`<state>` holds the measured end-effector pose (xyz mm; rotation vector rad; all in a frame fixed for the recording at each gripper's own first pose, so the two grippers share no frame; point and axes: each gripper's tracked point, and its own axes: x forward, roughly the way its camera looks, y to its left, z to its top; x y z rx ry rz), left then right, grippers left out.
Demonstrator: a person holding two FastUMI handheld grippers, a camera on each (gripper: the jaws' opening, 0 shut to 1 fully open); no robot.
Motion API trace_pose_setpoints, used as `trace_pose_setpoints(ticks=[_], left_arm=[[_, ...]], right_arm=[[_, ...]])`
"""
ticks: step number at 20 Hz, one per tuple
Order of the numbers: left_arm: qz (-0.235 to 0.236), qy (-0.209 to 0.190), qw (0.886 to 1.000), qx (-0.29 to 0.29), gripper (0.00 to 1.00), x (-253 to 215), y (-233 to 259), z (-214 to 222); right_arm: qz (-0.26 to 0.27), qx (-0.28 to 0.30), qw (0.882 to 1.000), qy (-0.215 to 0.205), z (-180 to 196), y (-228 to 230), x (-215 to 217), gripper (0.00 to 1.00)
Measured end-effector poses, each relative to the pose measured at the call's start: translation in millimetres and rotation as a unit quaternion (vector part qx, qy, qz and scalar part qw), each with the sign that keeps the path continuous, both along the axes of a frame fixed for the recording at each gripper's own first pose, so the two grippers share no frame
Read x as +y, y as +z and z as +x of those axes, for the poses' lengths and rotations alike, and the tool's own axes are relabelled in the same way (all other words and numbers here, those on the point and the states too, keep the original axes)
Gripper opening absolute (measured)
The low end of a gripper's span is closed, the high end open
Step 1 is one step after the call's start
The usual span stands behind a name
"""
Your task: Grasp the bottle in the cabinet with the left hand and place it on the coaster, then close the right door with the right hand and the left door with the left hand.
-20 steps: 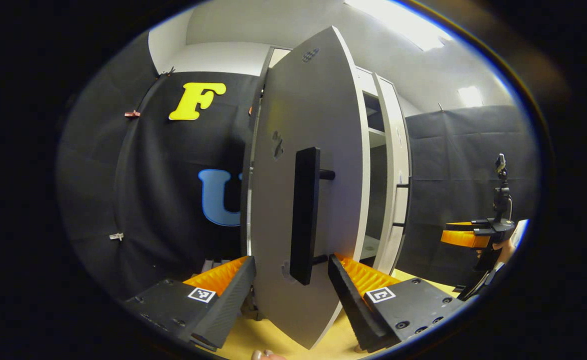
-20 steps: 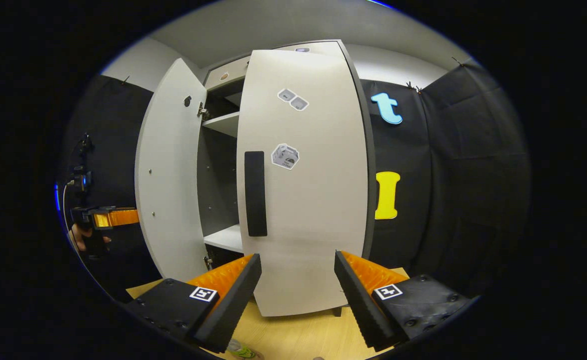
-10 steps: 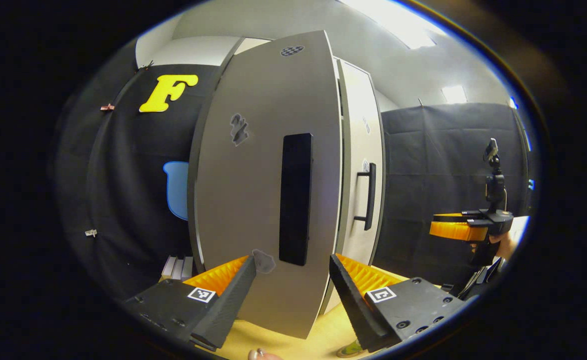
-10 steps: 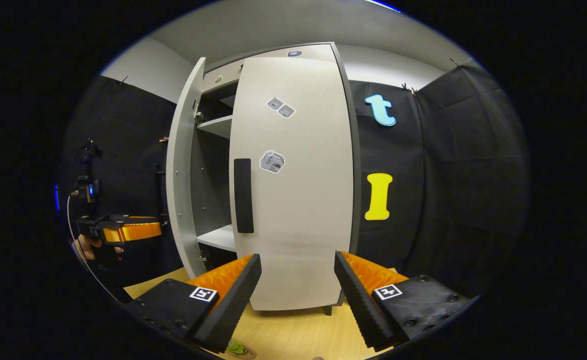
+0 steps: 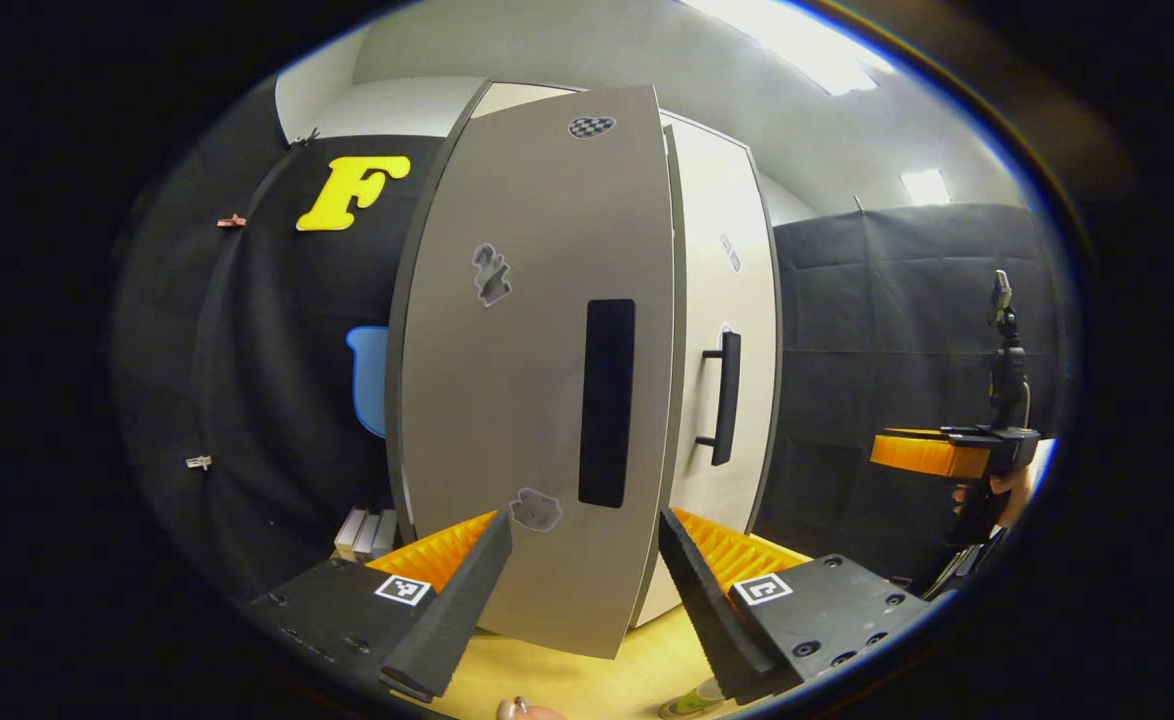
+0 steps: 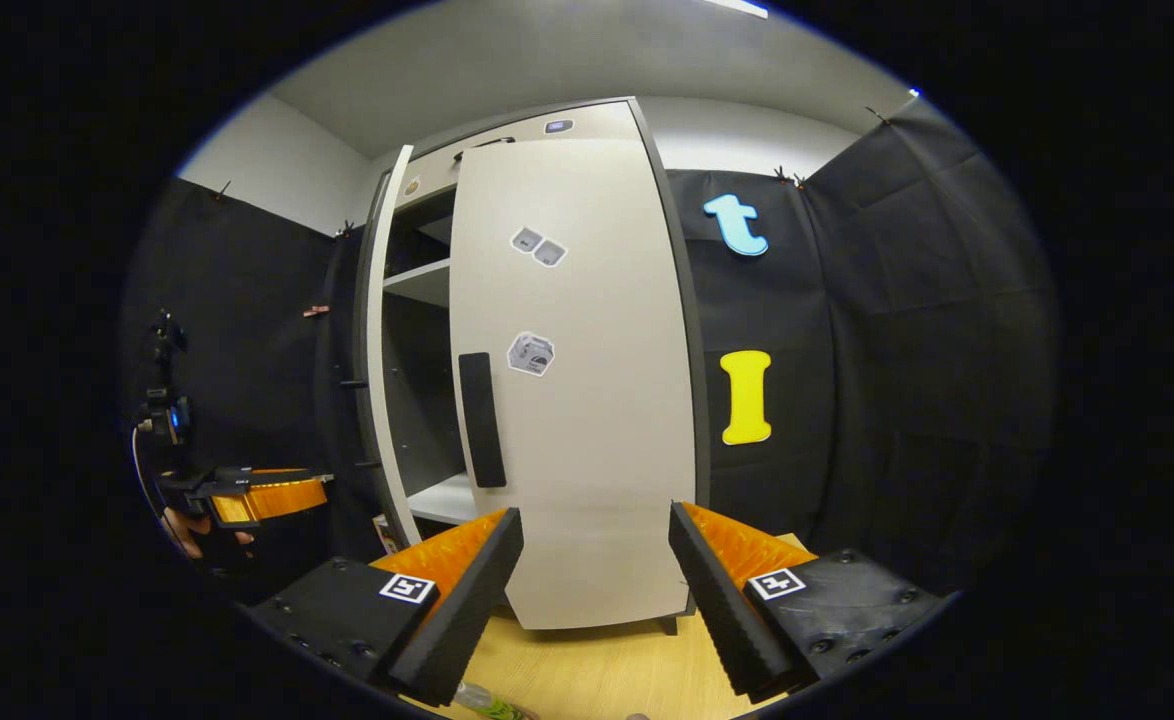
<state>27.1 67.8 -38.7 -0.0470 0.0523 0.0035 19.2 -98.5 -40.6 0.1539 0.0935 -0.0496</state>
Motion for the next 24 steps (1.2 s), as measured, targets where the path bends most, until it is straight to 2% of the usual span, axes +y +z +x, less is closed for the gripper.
trace_pose_setpoints(ticks=[3, 4, 5, 9, 10, 13, 14, 18, 19, 21, 23, 24], left_arm=[[0.006, 0.023, 1.0, 0.003, 0.94, -5, 3, -1], [0.009, 0.028, 1.0, 0.001, 0.91, -6, 4, -3], [0.013, 0.034, 0.999, -0.001, 0.94, -8, 7, -4], [0.039, 0.074, 0.996, -0.005, 0.91, -17, 16, -17], [0.046, 0.077, 0.996, -0.01, 0.94, -23, 22, -19], [0.075, 0.09, 0.993, -0.026, 0.96, -32, 33, -29], [0.082, 0.09, 0.992, -0.03, 0.91, -41, 36, -32], [0.1, 0.08, 0.991, -0.04, 0.94, -61, 43, -37], [0.096, 0.079, 0.992, -0.039, 0.99, -65, 40, -39], [0.082, 0.077, 0.993, -0.038, 0.95, -69, 37, -43], [0.069, 0.079, 0.994, -0.036, 0.95, -69, 35, -47], [0.066, 0.083, 0.994, -0.035, 0.99, -69, 36, -50]], right_arm=[[-0.011, 0.001, 1.0, -0.002, -3, 2, 5, 0.98], [-0.011, 0.001, 1.0, -0.002, -5, 3, 6, 0.98], [-0.01, 0.003, 1.0, -0.006, -8, 3, 7, 0.98], [0.006, 0.0, 1.0, -0.012, -18, 5, 12, 0.98], [0.009, -0.003, 1.0, -0.017, -21, 7, 10, 0.98], [0.011, -0.014, 1.0, -0.026, -35, 15, 8, 0.98], [0.009, -0.016, 1.0, -0.025, -39, 16, 8, 0.98], [0.005, -0.012, 1.0, -0.017, -50, 16, 12, 0.98], [0.003, -0.011, 1.0, -0.015, -52, 16, 13, 0.98], [0.001, -0.009, 1.0, -0.009, -57, 15, 16, 0.98], [-0.002, -0.011, 1.0, -0.004, -60, 17, 18, 0.98], [-0.002, -0.011, 1.0, -0.003, -62, 18, 19, 0.98]])
